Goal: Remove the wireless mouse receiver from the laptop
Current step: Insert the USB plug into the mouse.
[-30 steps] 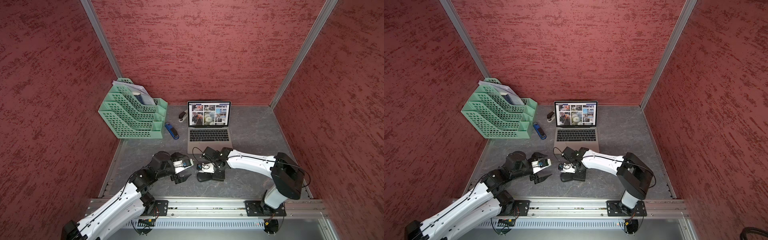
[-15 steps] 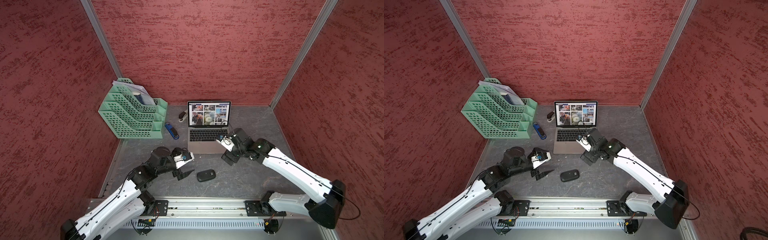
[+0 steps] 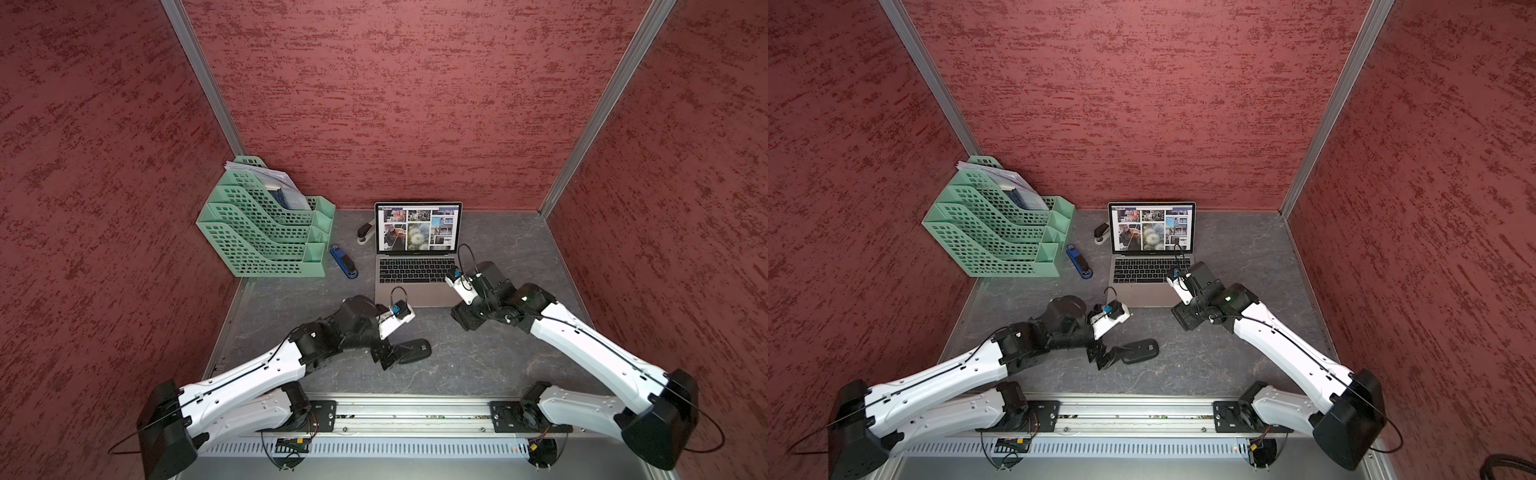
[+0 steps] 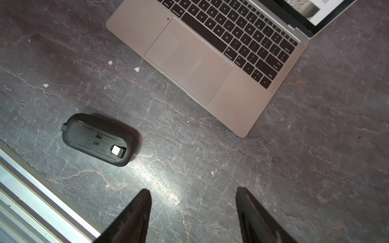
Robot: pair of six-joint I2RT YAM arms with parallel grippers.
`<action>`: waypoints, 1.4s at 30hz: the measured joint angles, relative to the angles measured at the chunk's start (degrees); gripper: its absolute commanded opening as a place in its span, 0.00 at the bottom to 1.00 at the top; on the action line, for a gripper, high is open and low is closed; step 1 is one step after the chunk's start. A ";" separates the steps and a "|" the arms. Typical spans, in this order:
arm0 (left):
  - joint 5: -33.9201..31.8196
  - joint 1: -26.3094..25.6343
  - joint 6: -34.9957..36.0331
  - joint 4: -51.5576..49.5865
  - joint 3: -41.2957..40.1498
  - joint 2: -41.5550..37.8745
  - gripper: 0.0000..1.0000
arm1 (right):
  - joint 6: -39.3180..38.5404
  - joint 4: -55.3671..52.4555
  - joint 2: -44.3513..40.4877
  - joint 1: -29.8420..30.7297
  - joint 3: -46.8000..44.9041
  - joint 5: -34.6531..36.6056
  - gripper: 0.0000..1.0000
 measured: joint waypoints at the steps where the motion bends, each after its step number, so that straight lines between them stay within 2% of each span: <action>1: -1.09 -1.53 0.07 1.05 -1.99 -1.33 1.00 | -0.02 0.02 -0.61 0.00 -0.24 0.00 0.71; 4: -4.02 -4.59 0.48 4.76 -6.69 -3.67 1.00 | -0.07 0.02 -1.40 -0.02 -0.52 0.00 0.72; 7: -6.05 -5.42 0.98 8.41 -9.86 -3.17 1.00 | -0.26 0.07 -1.33 -0.02 -0.52 0.00 0.72; 13: -5.66 -5.22 6.80 13.42 -11.58 2.36 1.00 | -1.53 0.07 0.26 -0.09 -0.11 -0.09 0.73; 16: -3.54 -3.21 9.44 16.26 -11.58 7.13 1.00 | -2.45 0.26 0.76 -0.35 0.02 -0.28 0.73; 20: -2.23 -0.52 9.49 22.58 -12.33 12.72 1.00 | -3.37 0.50 0.83 -0.96 0.02 -1.01 0.73; 26: -2.03 -0.48 9.31 32.06 -14.91 18.99 1.00 | -4.24 0.81 0.74 -1.97 0.02 -2.64 0.73; 42: -4.24 -1.92 7.93 44.78 -18.71 23.63 1.00 | -4.90 1.60 0.48 -2.99 0.02 -6.12 0.74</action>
